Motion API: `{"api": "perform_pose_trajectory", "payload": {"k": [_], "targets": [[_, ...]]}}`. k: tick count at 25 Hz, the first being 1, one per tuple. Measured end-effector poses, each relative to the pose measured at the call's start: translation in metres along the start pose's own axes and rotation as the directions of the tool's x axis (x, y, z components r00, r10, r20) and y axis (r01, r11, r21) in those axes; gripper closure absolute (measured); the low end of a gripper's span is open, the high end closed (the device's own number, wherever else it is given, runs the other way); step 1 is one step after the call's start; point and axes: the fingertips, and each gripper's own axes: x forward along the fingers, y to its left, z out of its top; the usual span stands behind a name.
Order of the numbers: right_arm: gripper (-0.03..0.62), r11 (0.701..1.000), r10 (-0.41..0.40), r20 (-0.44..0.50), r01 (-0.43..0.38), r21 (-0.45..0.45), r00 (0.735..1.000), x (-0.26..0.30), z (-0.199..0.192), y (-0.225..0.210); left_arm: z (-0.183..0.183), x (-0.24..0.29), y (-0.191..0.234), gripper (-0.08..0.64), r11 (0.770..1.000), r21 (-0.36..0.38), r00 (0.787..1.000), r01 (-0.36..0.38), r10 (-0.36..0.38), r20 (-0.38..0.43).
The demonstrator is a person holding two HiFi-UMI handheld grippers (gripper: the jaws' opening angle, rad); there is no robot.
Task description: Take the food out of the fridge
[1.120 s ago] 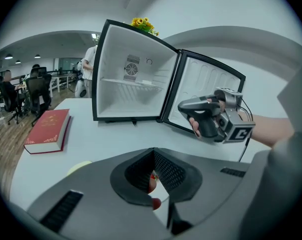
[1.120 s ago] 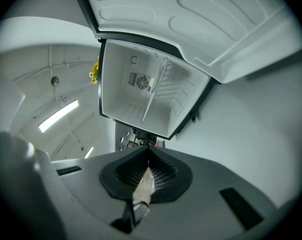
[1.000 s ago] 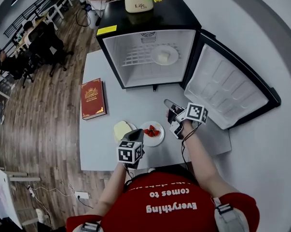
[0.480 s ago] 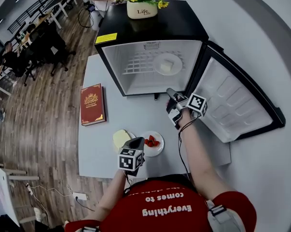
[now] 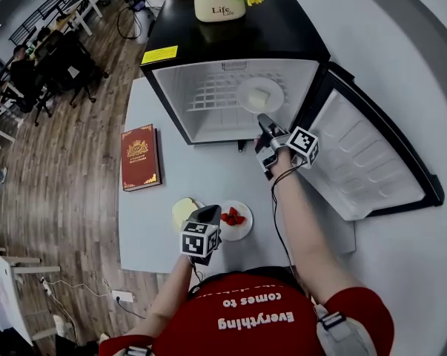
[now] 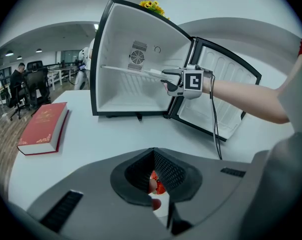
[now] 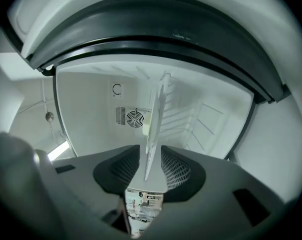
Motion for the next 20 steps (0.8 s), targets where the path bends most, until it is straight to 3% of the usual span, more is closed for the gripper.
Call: {"api": "perform_pose_trajectory", "payload": {"k": [14,20], "targets": [[0.468,0.999,-0.006,0.033,0.004,0.049,0.999,0.031,0.019,-0.009,0.009,0.01,0.015,0.558,1.0,-0.015,1.0,0.004,-0.004,-0.003],[0.537,0.999,-0.025,0.037,0.023,0.048,0.999,0.032,0.018,-0.008,0.012,0.011,0.015,0.558,1.0,-0.01,1.0,0.014,-0.014,0.001]]}}
